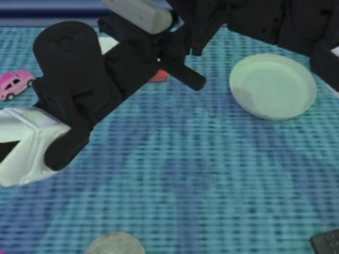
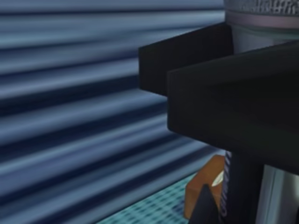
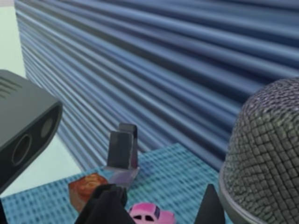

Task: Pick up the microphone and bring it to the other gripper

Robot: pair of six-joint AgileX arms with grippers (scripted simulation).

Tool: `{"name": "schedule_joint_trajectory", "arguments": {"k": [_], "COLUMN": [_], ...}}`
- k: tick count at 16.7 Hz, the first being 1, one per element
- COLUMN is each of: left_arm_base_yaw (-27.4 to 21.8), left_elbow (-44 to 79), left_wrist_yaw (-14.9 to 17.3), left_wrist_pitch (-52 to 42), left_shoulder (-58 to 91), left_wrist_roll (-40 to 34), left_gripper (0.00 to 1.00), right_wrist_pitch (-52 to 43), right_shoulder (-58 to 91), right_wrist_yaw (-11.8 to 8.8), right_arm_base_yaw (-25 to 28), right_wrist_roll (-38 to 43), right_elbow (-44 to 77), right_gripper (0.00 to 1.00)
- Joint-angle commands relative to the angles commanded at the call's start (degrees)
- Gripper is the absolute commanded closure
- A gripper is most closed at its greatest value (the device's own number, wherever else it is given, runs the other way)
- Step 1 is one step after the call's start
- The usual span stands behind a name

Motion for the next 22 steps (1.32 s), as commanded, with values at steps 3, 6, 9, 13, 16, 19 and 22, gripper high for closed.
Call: {"name": "schedule_joint_trajectory", "arguments": {"k": [3, 6, 9, 13, 16, 19, 22], "left_arm_base_yaw": [0.00, 0.00, 0.00, 0.00, 0.00, 0.00, 0.00], "left_elbow": [0.00, 0.00, 0.00, 0.00, 0.00, 0.00, 0.00], "left_wrist_yaw": [0.00, 0.00, 0.00, 0.00, 0.00, 0.00, 0.00], "left_wrist_pitch": [0.00, 0.00, 0.00, 0.00, 0.00, 0.00, 0.00], "left_shoulder": [0.00, 0.00, 0.00, 0.00, 0.00, 0.00, 0.00], "left_wrist_roll": [0.00, 0.00, 0.00, 0.00, 0.00, 0.00, 0.00], "left_gripper": [1.00, 1.00, 0.92, 0.62, 0.40, 0.17, 0.00], "right_wrist_pitch": [0.00, 0.00, 0.00, 0.00, 0.00, 0.00, 0.00], "right_shoulder": [0.00, 0.00, 0.00, 0.00, 0.00, 0.00, 0.00], "right_wrist_yaw": [0.00, 0.00, 0.00, 0.00, 0.00, 0.00, 0.00], "right_arm_base_yaw": [0.00, 0.00, 0.00, 0.00, 0.00, 0.00, 0.00], "right_wrist_roll": [0.00, 0.00, 0.00, 0.00, 0.00, 0.00, 0.00], "right_elbow": [0.00, 0.00, 0.00, 0.00, 0.00, 0.00, 0.00], "right_gripper": [1.00, 1.00, 1.00, 1.00, 1.00, 1.00, 1.00]}}
